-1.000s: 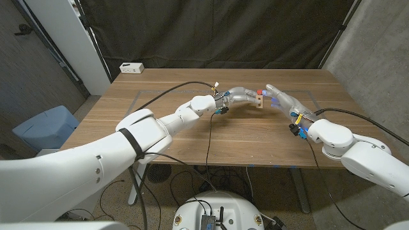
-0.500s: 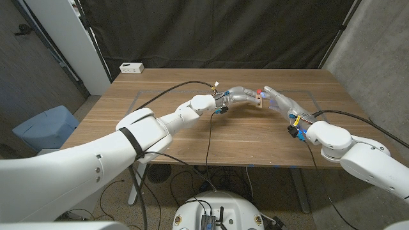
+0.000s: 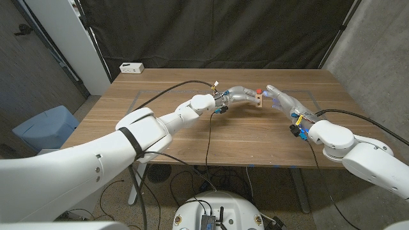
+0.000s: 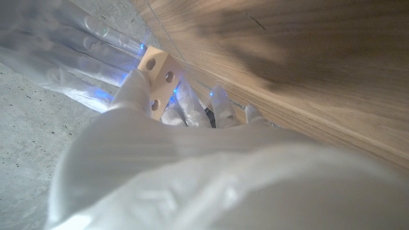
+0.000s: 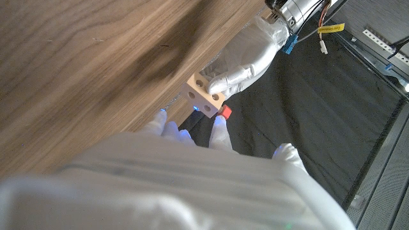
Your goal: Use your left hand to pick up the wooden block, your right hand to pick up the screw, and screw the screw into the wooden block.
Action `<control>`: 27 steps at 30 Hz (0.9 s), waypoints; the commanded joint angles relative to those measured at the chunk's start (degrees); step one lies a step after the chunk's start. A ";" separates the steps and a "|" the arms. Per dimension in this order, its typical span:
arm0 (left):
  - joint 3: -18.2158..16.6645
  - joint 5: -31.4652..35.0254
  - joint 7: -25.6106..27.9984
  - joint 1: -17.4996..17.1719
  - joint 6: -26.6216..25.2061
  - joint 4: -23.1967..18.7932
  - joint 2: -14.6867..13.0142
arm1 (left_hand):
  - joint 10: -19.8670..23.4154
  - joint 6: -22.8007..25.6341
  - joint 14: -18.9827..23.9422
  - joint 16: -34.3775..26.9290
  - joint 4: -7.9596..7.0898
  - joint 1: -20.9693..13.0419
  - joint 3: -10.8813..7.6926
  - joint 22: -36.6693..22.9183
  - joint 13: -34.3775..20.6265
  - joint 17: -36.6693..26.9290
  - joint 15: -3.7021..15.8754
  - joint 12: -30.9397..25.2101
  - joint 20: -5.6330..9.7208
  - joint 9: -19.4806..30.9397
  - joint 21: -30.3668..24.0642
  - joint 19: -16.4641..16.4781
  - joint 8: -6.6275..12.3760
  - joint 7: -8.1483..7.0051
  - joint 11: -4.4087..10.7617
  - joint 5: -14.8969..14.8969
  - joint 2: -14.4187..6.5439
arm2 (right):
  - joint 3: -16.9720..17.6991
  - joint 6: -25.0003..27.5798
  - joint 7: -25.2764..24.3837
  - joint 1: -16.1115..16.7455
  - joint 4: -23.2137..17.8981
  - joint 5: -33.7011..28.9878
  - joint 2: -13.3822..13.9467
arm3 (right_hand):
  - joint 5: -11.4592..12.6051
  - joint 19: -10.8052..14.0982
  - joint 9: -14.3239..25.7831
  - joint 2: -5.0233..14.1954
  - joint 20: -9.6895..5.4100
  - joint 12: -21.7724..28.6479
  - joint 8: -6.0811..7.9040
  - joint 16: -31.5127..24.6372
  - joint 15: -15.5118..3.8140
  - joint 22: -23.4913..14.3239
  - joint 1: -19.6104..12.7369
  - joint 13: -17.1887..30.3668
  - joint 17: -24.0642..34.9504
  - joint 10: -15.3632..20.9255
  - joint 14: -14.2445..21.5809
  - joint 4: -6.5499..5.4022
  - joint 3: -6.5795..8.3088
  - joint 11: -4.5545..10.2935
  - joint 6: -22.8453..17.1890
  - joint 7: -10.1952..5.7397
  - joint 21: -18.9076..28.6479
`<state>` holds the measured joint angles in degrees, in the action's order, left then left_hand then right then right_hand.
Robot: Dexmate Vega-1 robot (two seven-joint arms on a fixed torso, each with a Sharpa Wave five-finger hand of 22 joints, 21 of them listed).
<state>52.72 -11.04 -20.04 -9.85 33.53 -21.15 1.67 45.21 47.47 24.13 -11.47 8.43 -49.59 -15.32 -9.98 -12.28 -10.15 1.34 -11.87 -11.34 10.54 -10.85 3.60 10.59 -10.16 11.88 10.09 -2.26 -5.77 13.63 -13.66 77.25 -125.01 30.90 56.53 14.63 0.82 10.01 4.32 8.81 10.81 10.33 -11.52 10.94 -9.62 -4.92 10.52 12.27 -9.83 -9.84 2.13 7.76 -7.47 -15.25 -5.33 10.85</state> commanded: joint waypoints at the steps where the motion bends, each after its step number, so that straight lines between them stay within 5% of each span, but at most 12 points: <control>1: -0.21 0.21 -0.58 -0.28 1.93 -0.25 -0.33 | -0.12 0.10 0.07 0.04 -0.12 0.47 -0.30 -0.12 0.00 -0.15 0.01 -0.02 -0.38 0.22 -0.23 -0.23 0.32 -0.15 -0.08 0.43 -0.03 | 1.26 0.03 0.22 0.24 0.88 -0.66 0.21 | 0.22 -0.42 0.18 0.18 0.19 0.41 0.18 -0.27 0.03 -0.16 0.19 0.12 -0.01 -3.43 -6.92 -0.36 0.33 0.31 0.39 -0.21 0.02; 27: -0.92 0.72 -1.26 -1.02 4.09 -0.59 -0.70 | -0.18 0.02 0.01 0.03 -0.15 0.52 -0.30 -0.12 0.00 -0.17 0.02 -0.01 -0.46 0.22 -0.23 -0.23 0.31 -0.21 -0.12 0.43 -0.05 | -2.65 -2.34 4.08 -5.93 6.08 -1.48 -1.00 | 0.26 -0.43 0.17 -0.04 0.41 0.33 0.02 -0.25 0.14 -0.15 0.21 0.12 -0.02 -3.64 -6.97 -0.37 0.20 0.20 1.16 -0.04 0.01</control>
<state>52.04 -10.56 -21.20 -10.70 37.19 -21.65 1.05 45.21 47.46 24.13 -11.46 8.50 -49.59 -15.26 -9.98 -12.28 -10.15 1.34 -11.87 -11.34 10.52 -10.85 3.60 10.61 -10.16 11.88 10.09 -2.26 -6.10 12.30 -11.28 74.57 -121.34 29.67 56.07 14.63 0.82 10.01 4.32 8.81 10.81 10.33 -11.52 10.94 -9.62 -4.92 10.52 12.27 -9.83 -9.84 2.13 7.76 -7.47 -14.09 -5.43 10.85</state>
